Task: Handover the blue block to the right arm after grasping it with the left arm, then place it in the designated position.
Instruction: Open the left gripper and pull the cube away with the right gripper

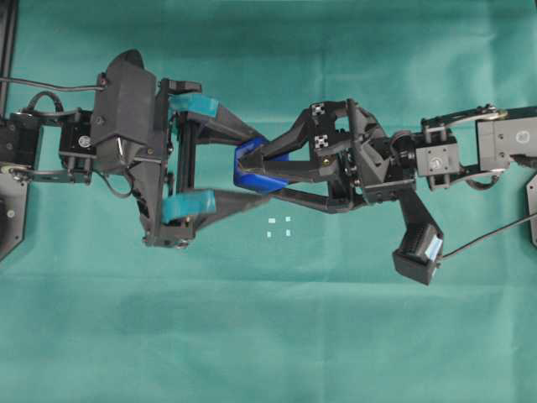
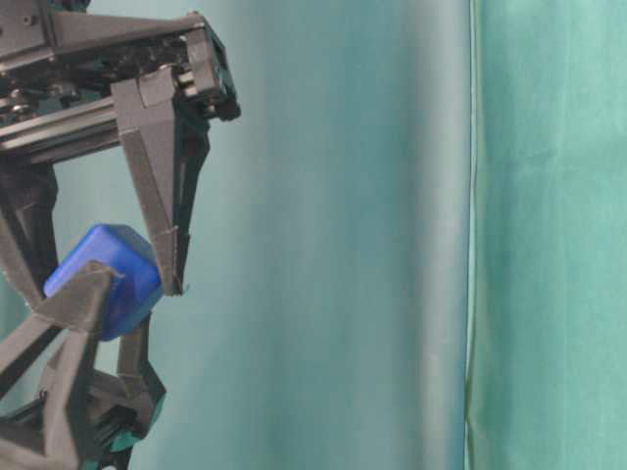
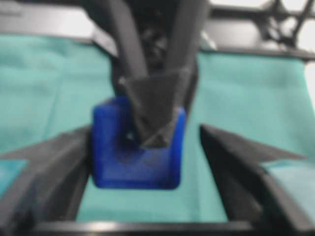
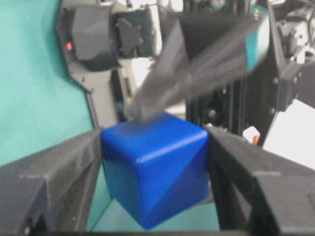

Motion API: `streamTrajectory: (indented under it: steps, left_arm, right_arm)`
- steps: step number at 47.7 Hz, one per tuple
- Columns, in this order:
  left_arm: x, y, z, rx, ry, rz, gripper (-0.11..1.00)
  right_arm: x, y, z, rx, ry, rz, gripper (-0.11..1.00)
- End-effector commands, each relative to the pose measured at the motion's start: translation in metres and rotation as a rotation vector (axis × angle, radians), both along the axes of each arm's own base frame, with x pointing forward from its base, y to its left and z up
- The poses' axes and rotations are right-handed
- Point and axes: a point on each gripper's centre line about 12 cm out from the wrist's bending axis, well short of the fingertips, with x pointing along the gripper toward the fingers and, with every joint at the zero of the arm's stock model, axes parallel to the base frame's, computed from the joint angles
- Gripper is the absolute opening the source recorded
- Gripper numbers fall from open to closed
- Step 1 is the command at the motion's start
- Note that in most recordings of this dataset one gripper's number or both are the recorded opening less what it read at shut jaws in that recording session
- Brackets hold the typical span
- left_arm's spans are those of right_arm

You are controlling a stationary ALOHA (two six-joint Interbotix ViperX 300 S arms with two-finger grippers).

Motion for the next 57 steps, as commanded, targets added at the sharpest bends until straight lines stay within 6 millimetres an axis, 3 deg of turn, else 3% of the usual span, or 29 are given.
streamTrajectory:
  steps: [1,5,13,34,43,57]
  left_arm:
    - [-0.002,-0.002,0.016,0.0,-0.046,-0.005,0.94]
    - [-0.002,-0.002,0.016,-0.001,-0.043,-0.006,1.0]
    - [-0.006,0.0,0.014,-0.001,-0.023,-0.001,1.0]
    - [-0.034,0.003,0.013,-0.002,-0.026,0.005,1.0]
    - [-0.033,0.002,0.012,-0.002,-0.023,0.005,1.0]
    - [-0.034,0.004,0.012,0.001,-0.025,0.007,1.0]
  right_arm:
    - [0.0,-0.001,0.016,0.006,-0.04,-0.003,0.65]
    - [0.0,0.0,0.016,0.007,-0.041,-0.002,0.65]
    - [-0.003,-0.001,0.017,0.006,-0.043,-0.003,0.65]
    - [-0.037,0.005,0.018,0.006,-0.048,0.004,0.65]
    - [-0.039,0.004,0.018,0.014,-0.038,-0.005,0.65]
    - [-0.039,0.004,0.02,0.244,-0.032,-0.048,0.65]
